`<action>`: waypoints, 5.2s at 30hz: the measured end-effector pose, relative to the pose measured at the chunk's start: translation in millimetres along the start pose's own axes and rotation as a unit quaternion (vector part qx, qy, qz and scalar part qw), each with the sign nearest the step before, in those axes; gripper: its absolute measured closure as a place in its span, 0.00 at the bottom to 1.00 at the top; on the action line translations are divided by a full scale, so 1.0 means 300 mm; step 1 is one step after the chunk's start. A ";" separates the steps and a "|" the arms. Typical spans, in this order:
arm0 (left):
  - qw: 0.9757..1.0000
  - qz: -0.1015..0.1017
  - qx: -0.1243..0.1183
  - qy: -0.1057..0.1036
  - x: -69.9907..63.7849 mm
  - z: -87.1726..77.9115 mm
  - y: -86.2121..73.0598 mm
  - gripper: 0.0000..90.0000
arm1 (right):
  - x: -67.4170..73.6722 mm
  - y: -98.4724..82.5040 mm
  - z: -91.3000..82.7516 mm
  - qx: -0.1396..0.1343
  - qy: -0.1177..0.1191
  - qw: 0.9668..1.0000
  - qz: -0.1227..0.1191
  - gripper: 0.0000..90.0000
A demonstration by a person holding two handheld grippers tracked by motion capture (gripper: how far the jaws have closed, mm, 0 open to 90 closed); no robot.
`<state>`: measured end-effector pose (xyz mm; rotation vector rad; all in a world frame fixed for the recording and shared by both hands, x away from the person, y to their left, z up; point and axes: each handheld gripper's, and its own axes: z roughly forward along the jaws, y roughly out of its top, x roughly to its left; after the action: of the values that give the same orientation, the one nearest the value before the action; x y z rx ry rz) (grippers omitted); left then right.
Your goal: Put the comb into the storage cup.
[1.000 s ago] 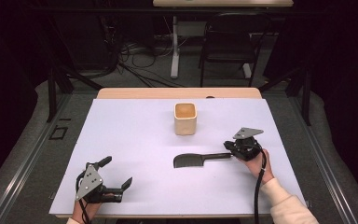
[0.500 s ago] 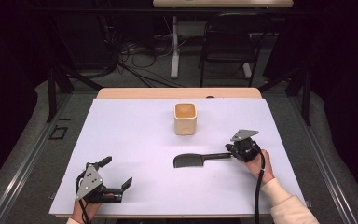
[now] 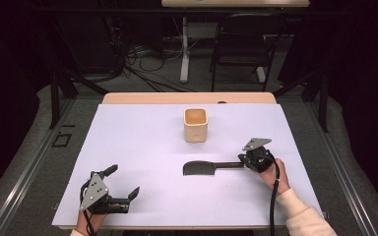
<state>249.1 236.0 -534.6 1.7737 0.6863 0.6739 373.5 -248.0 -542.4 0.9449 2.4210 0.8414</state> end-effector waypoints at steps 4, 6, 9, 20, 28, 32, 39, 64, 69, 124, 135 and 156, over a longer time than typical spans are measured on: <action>1.000 0.001 0.001 0.001 0.000 0.000 0.000 0.00 | 0.008 -0.002 -0.001 0.005 0.001 1.000 0.000 1.00; 1.000 0.000 0.001 0.001 0.000 0.001 0.000 0.00 | 0.009 -0.003 -0.001 0.005 0.002 1.000 0.000 1.00; 1.000 0.000 0.001 0.001 0.000 0.001 -0.001 0.00 | 0.014 -0.005 -0.003 0.007 0.003 1.000 -0.001 1.00; 1.000 0.000 0.002 0.002 0.000 0.001 0.000 0.00 | 0.024 -0.011 -0.009 0.016 0.008 1.000 -0.001 1.00; 1.000 0.000 0.002 0.002 0.000 0.001 0.000 0.00 | 0.031 -0.015 -0.017 0.024 0.014 1.000 -0.006 1.00; 1.000 0.000 0.002 0.002 0.000 0.002 -0.001 0.00 | 0.040 -0.014 -0.022 0.027 0.016 0.999 -0.006 1.00; 1.000 0.001 0.003 0.003 0.001 0.001 -0.001 0.00 | 0.046 -0.013 -0.025 0.031 0.020 0.999 -0.010 1.00; 1.000 0.002 0.002 0.005 0.003 0.000 -0.001 0.00 | 0.072 -0.013 -0.035 0.048 0.031 0.998 -0.018 1.00; 1.000 0.001 0.003 0.006 0.002 0.000 -0.001 0.00 | 0.072 -0.013 -0.037 0.047 0.028 0.998 -0.018 0.99; 1.000 0.000 0.005 0.010 0.004 0.004 0.000 0.00 | 0.113 0.110 -0.068 0.079 0.051 0.994 -0.054 0.02; 1.000 -0.003 0.001 0.009 0.005 0.004 0.001 0.00 | 0.124 0.148 -0.036 0.093 0.066 0.992 -0.061 0.00; 1.000 -0.002 0.000 0.007 0.006 0.006 0.001 0.00 | 0.179 0.227 0.030 0.121 0.078 0.985 -0.098 0.09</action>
<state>251.6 236.0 -534.5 1.7689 0.7000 0.6837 373.2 -166.3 -512.1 0.7295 2.7450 0.5797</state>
